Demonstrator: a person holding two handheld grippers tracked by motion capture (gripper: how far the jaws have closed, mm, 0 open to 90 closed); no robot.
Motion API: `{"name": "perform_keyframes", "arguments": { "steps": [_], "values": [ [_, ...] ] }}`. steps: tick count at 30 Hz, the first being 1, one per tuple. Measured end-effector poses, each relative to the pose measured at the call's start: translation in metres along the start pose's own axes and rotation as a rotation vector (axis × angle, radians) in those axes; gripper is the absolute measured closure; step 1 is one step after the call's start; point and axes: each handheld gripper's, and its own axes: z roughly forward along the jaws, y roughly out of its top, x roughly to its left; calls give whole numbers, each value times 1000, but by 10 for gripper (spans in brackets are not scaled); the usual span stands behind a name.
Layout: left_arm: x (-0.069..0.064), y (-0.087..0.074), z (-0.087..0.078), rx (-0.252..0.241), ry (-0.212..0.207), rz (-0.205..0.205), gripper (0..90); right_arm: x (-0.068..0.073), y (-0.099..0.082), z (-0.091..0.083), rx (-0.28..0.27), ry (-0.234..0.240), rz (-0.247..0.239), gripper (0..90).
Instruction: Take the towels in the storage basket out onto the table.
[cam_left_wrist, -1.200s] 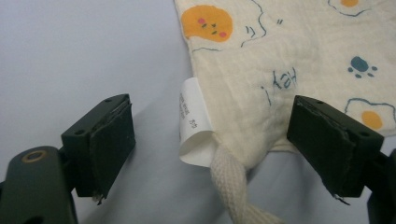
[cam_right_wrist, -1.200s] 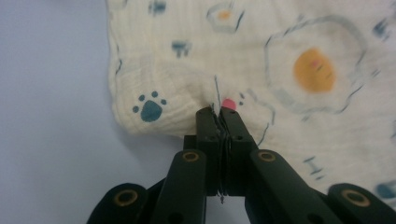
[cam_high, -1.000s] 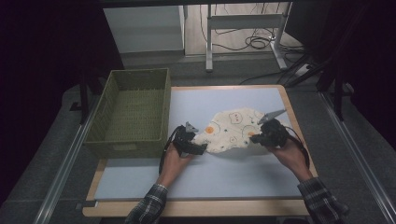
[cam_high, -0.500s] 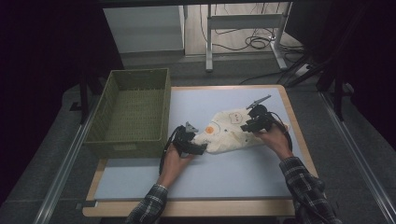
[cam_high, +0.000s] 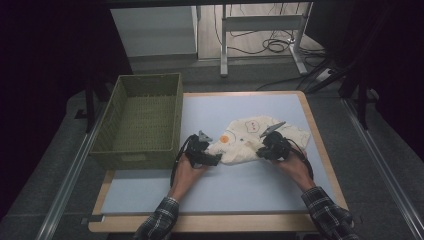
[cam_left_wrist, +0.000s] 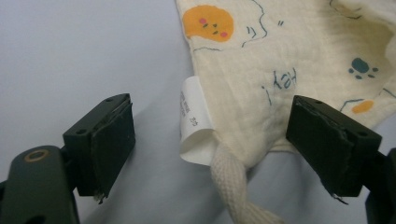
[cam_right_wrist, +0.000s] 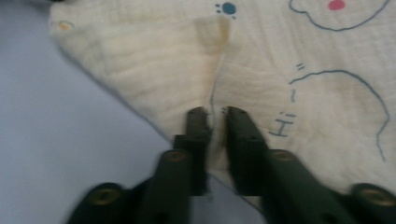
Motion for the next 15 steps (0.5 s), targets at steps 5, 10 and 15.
{"name": "perform_keyframes", "arguments": {
  "steps": [5, 10, 15],
  "values": [
    [-7, 5, -9, 27, -19, 3, 255, 11, -8, -26, -53, -15, -22, 879],
    [-12, 10, -20, 0, -6, 12, 389, 23, -34, -63, -66, -17, -15, 882],
    [-10, 8, -24, -5, 0, 0, 448, 34, -71, -88, -63, 3, 13, 883]
  ]
}}
